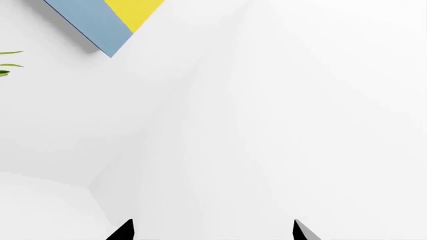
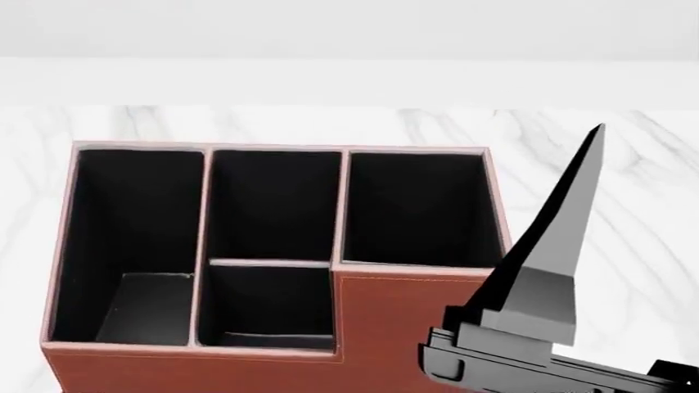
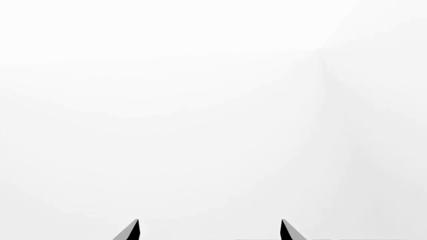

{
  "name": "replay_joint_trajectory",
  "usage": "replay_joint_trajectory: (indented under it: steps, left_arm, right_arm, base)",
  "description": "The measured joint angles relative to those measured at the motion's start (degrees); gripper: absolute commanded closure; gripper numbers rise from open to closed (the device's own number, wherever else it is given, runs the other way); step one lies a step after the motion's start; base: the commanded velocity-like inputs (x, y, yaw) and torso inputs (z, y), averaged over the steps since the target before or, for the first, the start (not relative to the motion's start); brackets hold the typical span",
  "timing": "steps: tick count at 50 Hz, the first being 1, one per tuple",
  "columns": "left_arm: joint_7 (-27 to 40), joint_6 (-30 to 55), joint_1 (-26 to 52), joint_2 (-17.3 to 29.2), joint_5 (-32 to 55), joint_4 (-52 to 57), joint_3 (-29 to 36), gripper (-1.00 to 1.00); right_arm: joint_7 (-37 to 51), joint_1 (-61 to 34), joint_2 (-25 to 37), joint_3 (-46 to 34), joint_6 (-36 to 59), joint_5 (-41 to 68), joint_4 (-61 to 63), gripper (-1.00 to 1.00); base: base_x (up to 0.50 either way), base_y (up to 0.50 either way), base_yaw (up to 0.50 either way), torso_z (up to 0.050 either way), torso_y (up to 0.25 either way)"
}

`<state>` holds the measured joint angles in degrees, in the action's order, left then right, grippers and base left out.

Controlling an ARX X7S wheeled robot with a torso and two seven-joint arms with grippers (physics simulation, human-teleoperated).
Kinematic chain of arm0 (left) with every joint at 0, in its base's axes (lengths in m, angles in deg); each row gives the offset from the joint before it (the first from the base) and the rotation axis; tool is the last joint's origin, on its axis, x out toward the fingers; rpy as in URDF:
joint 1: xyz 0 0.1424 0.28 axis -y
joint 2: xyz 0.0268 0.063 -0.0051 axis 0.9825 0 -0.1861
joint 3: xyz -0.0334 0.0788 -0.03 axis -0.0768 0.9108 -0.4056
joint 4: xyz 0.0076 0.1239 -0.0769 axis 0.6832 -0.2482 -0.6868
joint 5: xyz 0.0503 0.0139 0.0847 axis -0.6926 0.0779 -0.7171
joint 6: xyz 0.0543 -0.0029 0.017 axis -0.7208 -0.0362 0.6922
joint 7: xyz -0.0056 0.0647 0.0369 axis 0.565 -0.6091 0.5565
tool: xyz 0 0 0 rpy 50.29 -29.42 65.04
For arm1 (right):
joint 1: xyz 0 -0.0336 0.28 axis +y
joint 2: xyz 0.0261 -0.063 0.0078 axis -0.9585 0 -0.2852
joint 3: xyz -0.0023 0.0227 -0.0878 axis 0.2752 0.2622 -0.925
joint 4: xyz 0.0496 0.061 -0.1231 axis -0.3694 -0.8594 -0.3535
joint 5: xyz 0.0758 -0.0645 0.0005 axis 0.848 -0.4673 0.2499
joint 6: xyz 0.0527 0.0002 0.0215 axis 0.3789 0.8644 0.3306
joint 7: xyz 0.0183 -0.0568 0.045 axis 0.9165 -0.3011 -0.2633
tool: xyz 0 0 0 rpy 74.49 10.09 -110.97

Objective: Pick up the yellow and white mug and place it to the right of the caddy.

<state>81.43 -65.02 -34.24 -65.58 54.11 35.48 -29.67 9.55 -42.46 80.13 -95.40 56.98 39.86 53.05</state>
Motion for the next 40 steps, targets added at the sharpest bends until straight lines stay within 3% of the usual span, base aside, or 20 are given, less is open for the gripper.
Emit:
replay_joint_trajectory:
  steps: [25, 40]
  left_arm:
    - [-0.2, -0.3, 0.0, 0.0, -0.4, 0.0, 0.7, -1.00]
    - [-0.4, -0.4, 0.0, 0.0, -0.3, 0.0, 0.9, -1.00]
  right_arm:
    - [0.0, -0.6, -1.4, 0.1, 3.5, 1.8, 0.0, -1.00]
    - [0.0, -13.9, -13.4, -17.3, 17.9, 6.7, 0.0, -1.00]
  base:
    - [0.08, 0.00, 0.00, 0.000, 0.000]
    - [0.00, 0.00, 0.00, 0.000, 0.000]
